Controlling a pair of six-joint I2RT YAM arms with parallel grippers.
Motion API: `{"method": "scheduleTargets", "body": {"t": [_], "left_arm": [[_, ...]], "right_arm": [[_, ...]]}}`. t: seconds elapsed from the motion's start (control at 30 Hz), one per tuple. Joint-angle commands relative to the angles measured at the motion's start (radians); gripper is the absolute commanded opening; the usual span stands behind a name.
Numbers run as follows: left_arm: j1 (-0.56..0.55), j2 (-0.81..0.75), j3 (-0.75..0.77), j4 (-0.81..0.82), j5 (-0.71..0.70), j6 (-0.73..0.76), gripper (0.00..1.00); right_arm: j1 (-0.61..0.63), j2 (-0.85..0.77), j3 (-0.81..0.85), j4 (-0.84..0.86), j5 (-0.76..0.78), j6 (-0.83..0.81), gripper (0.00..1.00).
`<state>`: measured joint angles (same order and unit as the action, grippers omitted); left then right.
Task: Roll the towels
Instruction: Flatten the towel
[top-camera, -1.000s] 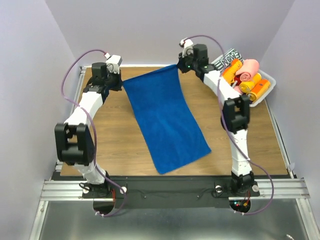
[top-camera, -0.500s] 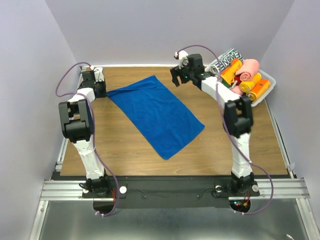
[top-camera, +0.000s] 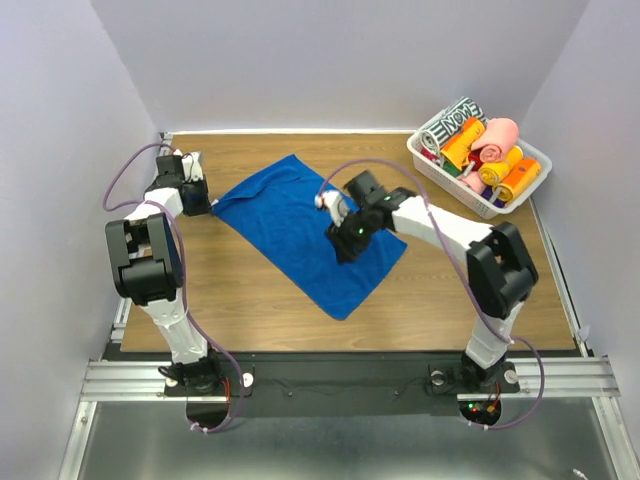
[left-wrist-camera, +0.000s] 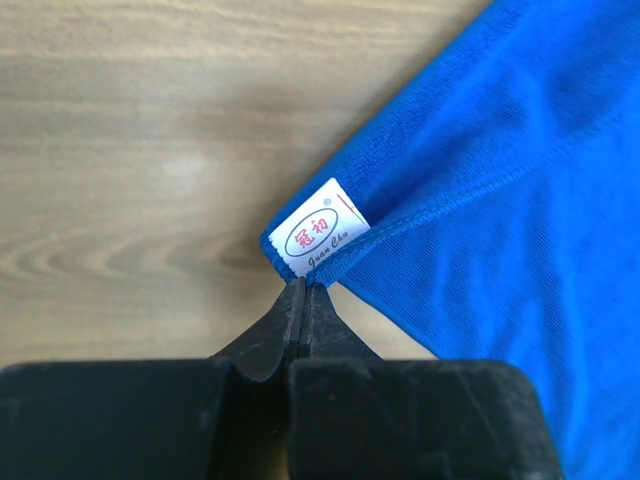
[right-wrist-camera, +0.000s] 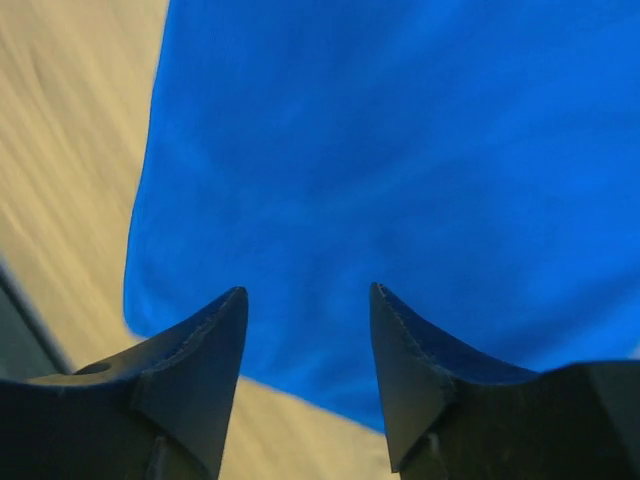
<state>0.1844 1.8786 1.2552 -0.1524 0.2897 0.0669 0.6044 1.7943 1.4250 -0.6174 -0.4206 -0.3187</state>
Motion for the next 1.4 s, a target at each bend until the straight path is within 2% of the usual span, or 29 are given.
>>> {"method": "scheduleTargets", "body": {"t": [0.0,0.2,0.43,0.6,0.7,0.73,0.87,1.0,1.03,1.07,1.1,1.13,1.17,1.23,1.27,1.37], "left_arm": [[0.01,-0.07,0.0,-0.055,0.028,0.005,0.0],[0.013,-0.102,0.013,-0.122,0.036,0.062,0.0],[0.017,-0.167,-0.013,-0.278,-0.081,0.174,0.0],[0.024,-0.239,-0.085,-0.354,-0.144,0.253,0.01],[0.047,-0.302,-0.125,-0.374,-0.15,0.295,0.17],[0.05,-0.326,-0.129,-0.381,-0.149,0.319,0.27],[0.069,-0.352,-0.128,-0.374,-0.182,0.341,0.32],[0.082,-0.293,-0.079,-0.41,-0.178,0.344,0.32],[0.084,-0.291,-0.065,-0.429,-0.146,0.352,0.32],[0.082,-0.3,-0.042,-0.432,-0.012,0.39,0.33],[0.064,-0.34,-0.033,-0.409,0.12,0.399,0.39],[0.064,-0.355,-0.033,-0.403,0.121,0.399,0.42],[0.006,-0.366,-0.007,-0.398,0.22,0.412,0.45],[-0.09,-0.362,0.03,-0.365,0.21,0.412,0.48],[-0.191,-0.352,0.065,-0.358,0.192,0.413,0.48],[-0.325,-0.277,0.139,-0.3,0.175,0.372,0.47]], "right_arm": [[0.055,0.043,-0.05,-0.094,0.0,0.0,0.56],[0.09,0.082,-0.103,-0.13,0.109,-0.017,0.56],[0.087,0.042,-0.285,-0.188,0.287,-0.164,0.56],[-0.001,-0.006,-0.4,-0.22,0.361,-0.299,0.56],[-0.063,-0.045,-0.423,-0.243,0.396,-0.374,0.55],[-0.075,-0.071,-0.428,-0.243,0.411,-0.391,0.56],[-0.141,-0.101,-0.451,-0.243,0.47,-0.499,0.56],[-0.199,-0.113,-0.459,-0.246,0.493,-0.543,0.57],[-0.198,-0.121,-0.457,-0.246,0.479,-0.548,0.58],[-0.198,-0.128,-0.442,-0.252,0.462,-0.548,0.59],[-0.198,-0.136,-0.414,-0.272,0.426,-0.533,0.61],[-0.198,-0.139,-0.414,-0.283,0.425,-0.533,0.64],[-0.199,-0.141,-0.382,-0.289,0.392,-0.507,0.68],[-0.198,-0.162,-0.351,-0.304,0.355,-0.475,0.73],[-0.199,-0.173,-0.319,-0.315,0.338,-0.447,0.74],[-0.212,-0.236,-0.278,-0.331,0.247,-0.376,0.74]]}}
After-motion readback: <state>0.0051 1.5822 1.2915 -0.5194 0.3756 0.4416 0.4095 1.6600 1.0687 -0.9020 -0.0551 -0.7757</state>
